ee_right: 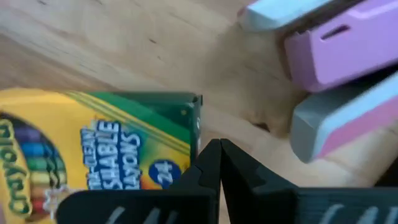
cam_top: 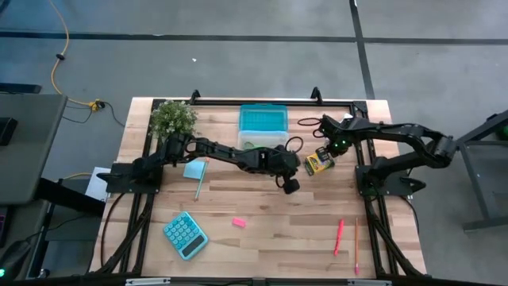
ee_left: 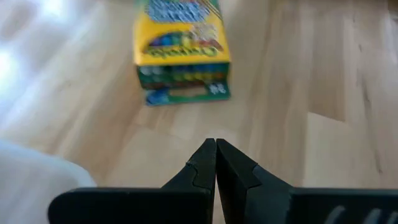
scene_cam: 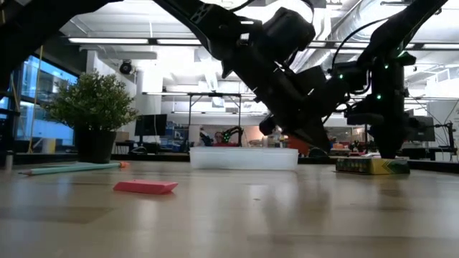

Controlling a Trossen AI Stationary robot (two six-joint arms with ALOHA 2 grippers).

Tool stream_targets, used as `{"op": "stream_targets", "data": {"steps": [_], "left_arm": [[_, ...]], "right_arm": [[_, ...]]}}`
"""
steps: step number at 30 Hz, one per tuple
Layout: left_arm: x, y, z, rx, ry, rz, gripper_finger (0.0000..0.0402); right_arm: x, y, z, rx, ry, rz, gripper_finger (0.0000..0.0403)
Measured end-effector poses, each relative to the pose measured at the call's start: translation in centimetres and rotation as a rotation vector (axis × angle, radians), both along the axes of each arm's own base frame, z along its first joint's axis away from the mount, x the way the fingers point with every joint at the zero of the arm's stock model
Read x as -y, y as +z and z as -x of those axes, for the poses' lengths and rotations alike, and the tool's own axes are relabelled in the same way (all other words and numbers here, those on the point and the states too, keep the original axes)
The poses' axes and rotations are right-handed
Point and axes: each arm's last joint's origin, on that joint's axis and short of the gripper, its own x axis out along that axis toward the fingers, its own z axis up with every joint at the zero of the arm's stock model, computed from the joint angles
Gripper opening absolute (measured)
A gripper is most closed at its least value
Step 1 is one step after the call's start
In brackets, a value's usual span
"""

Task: Pack school essentials
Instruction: Put the crayon box into the supply box

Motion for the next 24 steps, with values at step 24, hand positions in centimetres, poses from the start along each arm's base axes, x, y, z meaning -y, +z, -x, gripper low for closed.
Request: {"op": "stream_targets", "data": {"steps": [24], "left_arm": [[3.2, 1.5, 3.8, -0.069, -0.064, 0.031, 0.0]], "right_arm": [[-2.7, -0.3, -3.8, 0.197, -0.008, -0.05, 0.0]]}}
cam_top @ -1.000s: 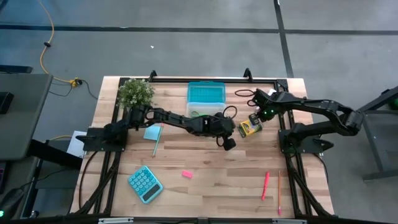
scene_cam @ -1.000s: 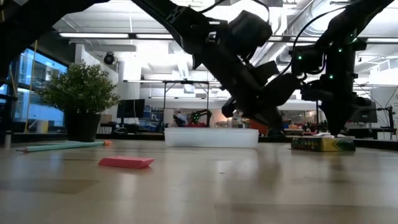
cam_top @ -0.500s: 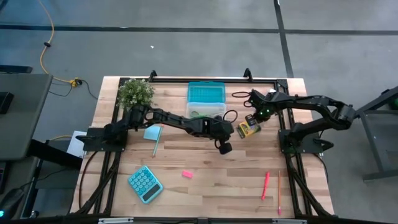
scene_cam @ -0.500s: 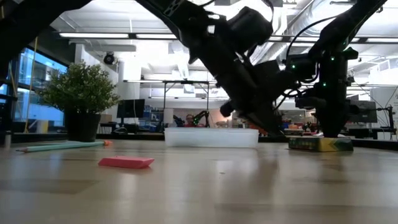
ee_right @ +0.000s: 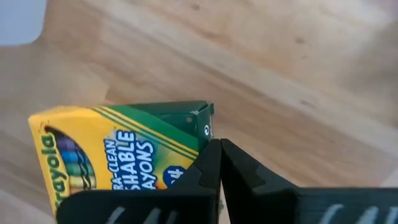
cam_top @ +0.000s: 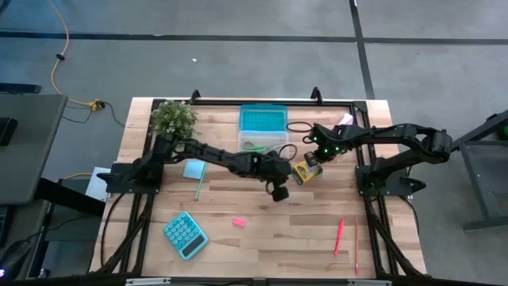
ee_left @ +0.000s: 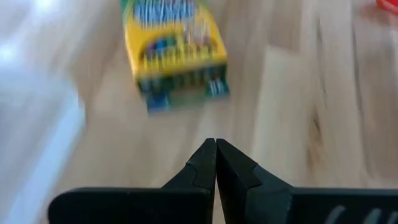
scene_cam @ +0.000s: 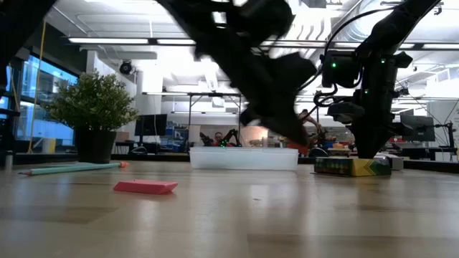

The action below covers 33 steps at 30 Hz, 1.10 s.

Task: Pack school essentials
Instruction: Put the crayon box into the supply box

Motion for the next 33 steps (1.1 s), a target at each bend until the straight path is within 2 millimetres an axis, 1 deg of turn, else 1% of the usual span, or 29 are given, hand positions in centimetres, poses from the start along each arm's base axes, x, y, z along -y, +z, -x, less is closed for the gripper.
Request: {"op": "stream_targets", "data": {"steps": [1, 3, 5, 7, 9, 12, 14, 16, 22, 27, 30, 33], "left_arm": [[0.3, -0.1, 1.0, 0.005, 0.011, 0.013, 0.0], [0.9, 0.4, 2.3, 0.096, 0.021, 0.019, 0.0], [1.3, 0.9, 3.9, 0.15, 0.028, 0.015, 0.0], [1.5, 0.9, 4.7, 0.188, 0.035, 0.01, 0.0], [1.7, 0.7, 5.3, 0.177, 0.045, 0.004, 0.0], [2.2, 0.5, 5.4, 0.177, 0.045, 0.007, 0.0], [2.6, -0.1, 5.0, 0.192, 0.035, 0.005, 0.0], [2.8, -0.9, 5.0, 0.167, 0.027, 0.004, 0.0], [3.6, -2.6, 4.9, 0.122, 0.021, 0.016, 0.0], [3.6, -2.6, 4.9, 0.121, 0.037, -0.02, 0.0], [3.2, -2.6, 5.0, 0.107, 0.036, -0.033, 0.0], [3.0, -3.1, 5.4, 0.039, 0.038, -0.038, 0.0]], "right_arm": [[-0.2, 0.0, -0.1, 0.002, 0.005, -0.001, 0.0], [-0.7, 0.0, -0.3, 0.003, 0.011, -0.005, 0.0], [-1.2, 0.0, -0.5, 0.003, 0.013, -0.01, 0.0], [-1.7, 0.0, -0.7, 0.006, 0.025, -0.015, 0.0], [-2.2, 0.0, -1.0, 0.02, 0.027, -0.018, 0.0], [-2.9, 0.2, -1.7, 0.067, 0.02, -0.013, 0.0], [-3.2, 0.3, -2.1, 0.104, 0.009, -0.013, 0.0], [-3.5, 0.4, -2.4, 0.124, -0.001, -0.017, 0.0], [-4.6, 0.3, -2.8, 0.133, -0.009, -0.031, 0.0], [-5.7, -0.4, -4.0, 0.168, 0.001, -0.057, 0.0], [-6.3, -1.0, -4.9, 0.175, 0.01, -0.072, 0.0], [-6.6, -0.8, -5.8, 0.181, 0.02, -0.065, 0.0]]}}
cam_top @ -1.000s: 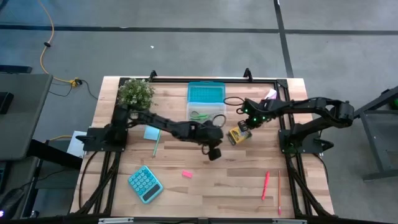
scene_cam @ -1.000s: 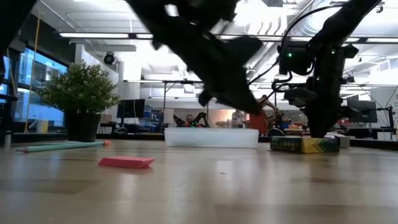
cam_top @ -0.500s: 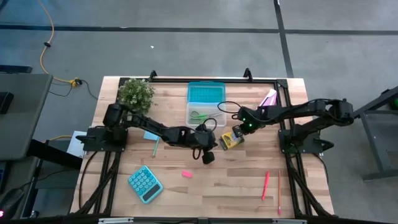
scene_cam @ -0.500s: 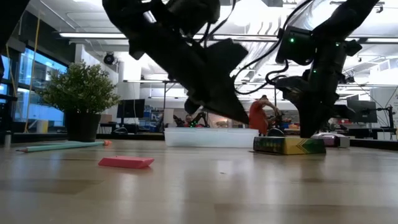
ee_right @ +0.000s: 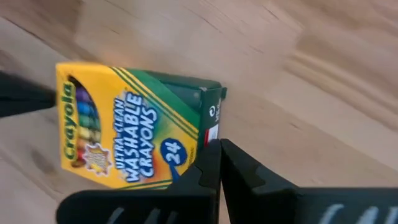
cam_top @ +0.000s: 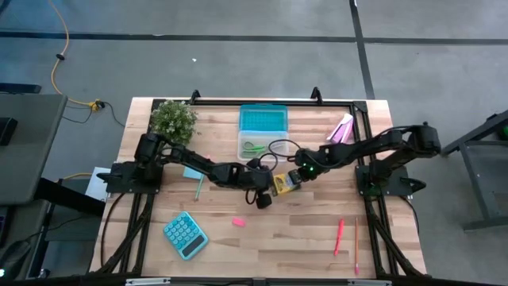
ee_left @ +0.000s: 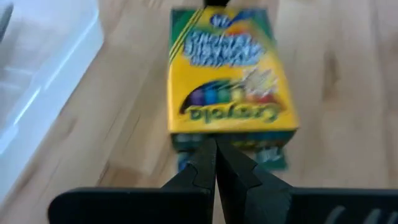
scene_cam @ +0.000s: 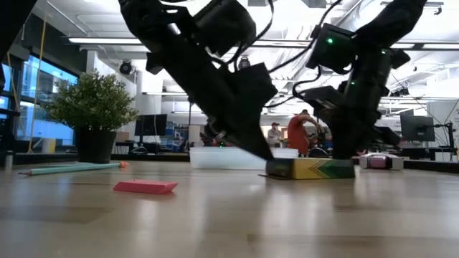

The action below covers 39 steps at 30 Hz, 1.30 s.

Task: Pack school essentials
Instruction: Put the crayon box into the supply box

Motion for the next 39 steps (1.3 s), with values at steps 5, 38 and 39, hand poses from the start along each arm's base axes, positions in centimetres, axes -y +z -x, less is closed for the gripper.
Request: {"op": "stream_targets", "data": {"steps": [5, 38, 39], "left_arm": [[0.4, -0.5, 0.5, -0.082, -0.046, -0.008, 0.0], [-0.3, -1.0, 0.5, -0.055, -0.05, 0.006, 0.0], [-0.4, -0.9, 0.5, -0.05, -0.052, 0.006, 0.0]], "right_arm": [[0.0, 0.7, -1.1, 0.03, 0.027, 0.017, 0.0], [-0.5, -0.8, -1.0, -0.048, 0.039, 0.061, 0.0], [-0.5, -0.8, -1.0, -0.048, 0.039, 0.06, 0.0]]}}
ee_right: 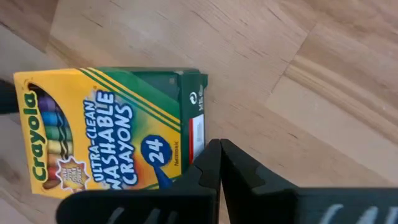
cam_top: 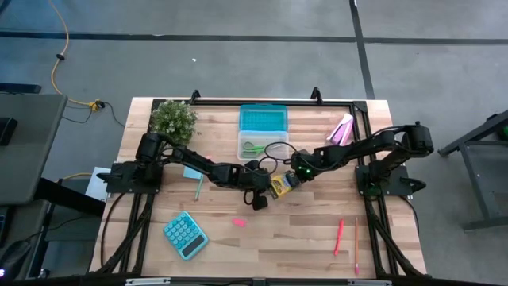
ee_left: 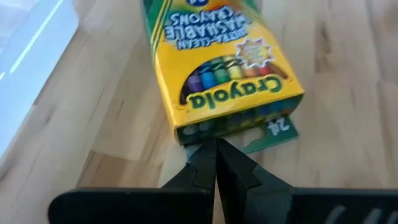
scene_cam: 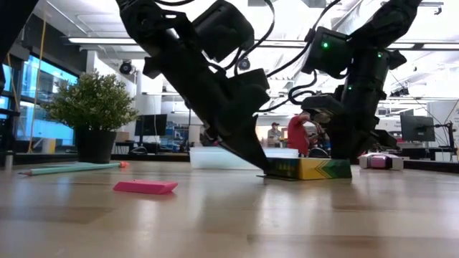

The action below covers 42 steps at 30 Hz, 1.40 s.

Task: Pack school essentials
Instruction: Put the crayon box into the supply box

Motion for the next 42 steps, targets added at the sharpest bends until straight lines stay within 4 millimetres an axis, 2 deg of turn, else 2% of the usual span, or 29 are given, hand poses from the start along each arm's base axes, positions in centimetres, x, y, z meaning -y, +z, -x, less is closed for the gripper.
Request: {"op": "stream_targets", "data": {"steps": [15, 35, 42], "left_arm": [[-0.4, 0.6, -0.6, 0.091, 0.013, 0.041, 0.0], [-0.8, 4.6, -3.3, 0.191, -0.026, -0.097, 0.0], [-1.4, 4.8, -3.4, 0.195, -0.009, -0.103, 0.0]], "right_arm": [[0.0, -0.3, -0.2, 0.006, 0.015, -0.007, 0.0], [0.6, 0.6, 0.3, 0.015, 0.046, -0.016, 0.0], [0.7, 0.6, 0.3, 0.014, 0.05, -0.022, 0.0]]}}
